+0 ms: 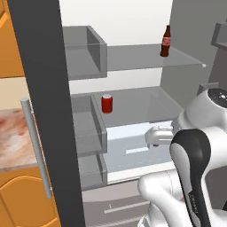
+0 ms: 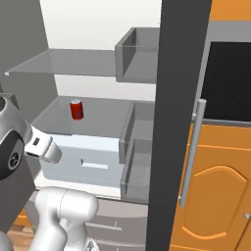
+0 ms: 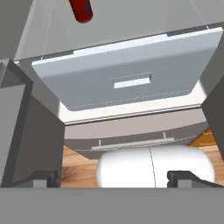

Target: Open the fridge, grab two sodas, and place both sodas inside the bowl with ice on the dining counter.

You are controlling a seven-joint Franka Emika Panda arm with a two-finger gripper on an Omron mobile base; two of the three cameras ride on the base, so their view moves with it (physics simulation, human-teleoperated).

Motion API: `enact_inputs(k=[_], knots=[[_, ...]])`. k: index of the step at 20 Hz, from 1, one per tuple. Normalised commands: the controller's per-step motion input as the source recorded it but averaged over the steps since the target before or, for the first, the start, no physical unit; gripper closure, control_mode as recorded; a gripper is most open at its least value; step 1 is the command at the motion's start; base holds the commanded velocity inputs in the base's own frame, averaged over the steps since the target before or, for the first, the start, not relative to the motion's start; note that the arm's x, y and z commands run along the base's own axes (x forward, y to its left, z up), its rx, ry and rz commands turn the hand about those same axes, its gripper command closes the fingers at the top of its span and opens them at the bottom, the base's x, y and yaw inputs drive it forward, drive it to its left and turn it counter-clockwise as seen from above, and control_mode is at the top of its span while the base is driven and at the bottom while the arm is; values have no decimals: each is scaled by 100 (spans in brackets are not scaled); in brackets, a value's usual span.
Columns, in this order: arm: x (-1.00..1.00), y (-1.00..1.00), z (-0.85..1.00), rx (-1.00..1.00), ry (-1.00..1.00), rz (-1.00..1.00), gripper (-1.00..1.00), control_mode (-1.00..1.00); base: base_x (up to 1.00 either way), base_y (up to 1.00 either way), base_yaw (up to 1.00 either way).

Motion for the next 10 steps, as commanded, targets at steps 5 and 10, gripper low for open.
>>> enact_inputs(k=[5,10], knots=[[0,0,0,0,0,0,-100,100,66,9,2],[14,1,-2,-6,-25,8,-100,-100,5,3,1]])
